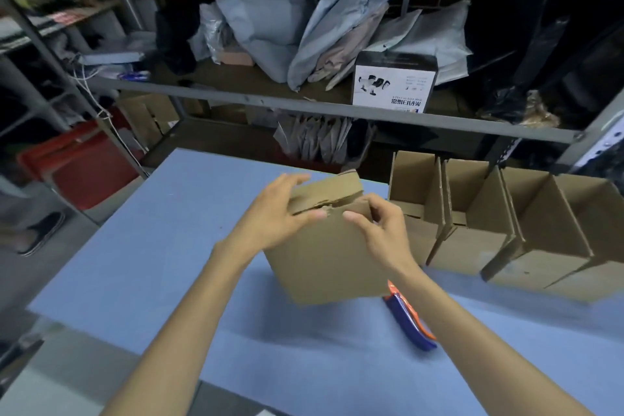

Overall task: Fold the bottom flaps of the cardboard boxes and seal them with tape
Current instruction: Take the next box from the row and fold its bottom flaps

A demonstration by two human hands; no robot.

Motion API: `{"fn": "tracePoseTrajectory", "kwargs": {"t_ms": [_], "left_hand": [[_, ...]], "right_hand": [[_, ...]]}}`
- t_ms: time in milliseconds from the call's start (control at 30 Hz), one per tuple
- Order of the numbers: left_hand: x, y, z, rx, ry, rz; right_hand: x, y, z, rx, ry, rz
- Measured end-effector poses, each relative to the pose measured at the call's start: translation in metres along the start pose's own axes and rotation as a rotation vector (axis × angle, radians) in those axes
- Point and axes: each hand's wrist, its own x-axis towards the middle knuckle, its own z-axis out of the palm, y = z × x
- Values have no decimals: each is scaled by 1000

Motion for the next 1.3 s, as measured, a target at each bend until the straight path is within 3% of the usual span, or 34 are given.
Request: {"fn": "tracePoseTrajectory", "kwargs": {"t_ms": [200,267,333,400,467,667,833,900,1167,1300], "left_hand": [[-8,-14,14,73,226,28],[-3,-12,19,91,231,23],[4,-11,22,106,205,23],[12,-11,22,117,166,12],[21,-10,21,140,109,10],[45,-7,20,265,-145,93],[58,0,54,327,-452,176],[62,-3,70,335,-537,184],[66,-32,125,50,-548,157],[57,-33,149,138,-634,210]], "right_hand": [[-8,3,-5,138,108,189],[-15,6,-1,13,197,188],[-20,8,4,-275,321,103],[-22,6,8,-551,406,-74],[-22,4,6,-627,403,-148],[-32,14,-3,-577,402,-60],[-32,34,-2,-609,-15,183],[-37,46,4,-609,-49,241],[-60,95,19,-574,134,407],[-70,108,27,-591,223,497]]}}
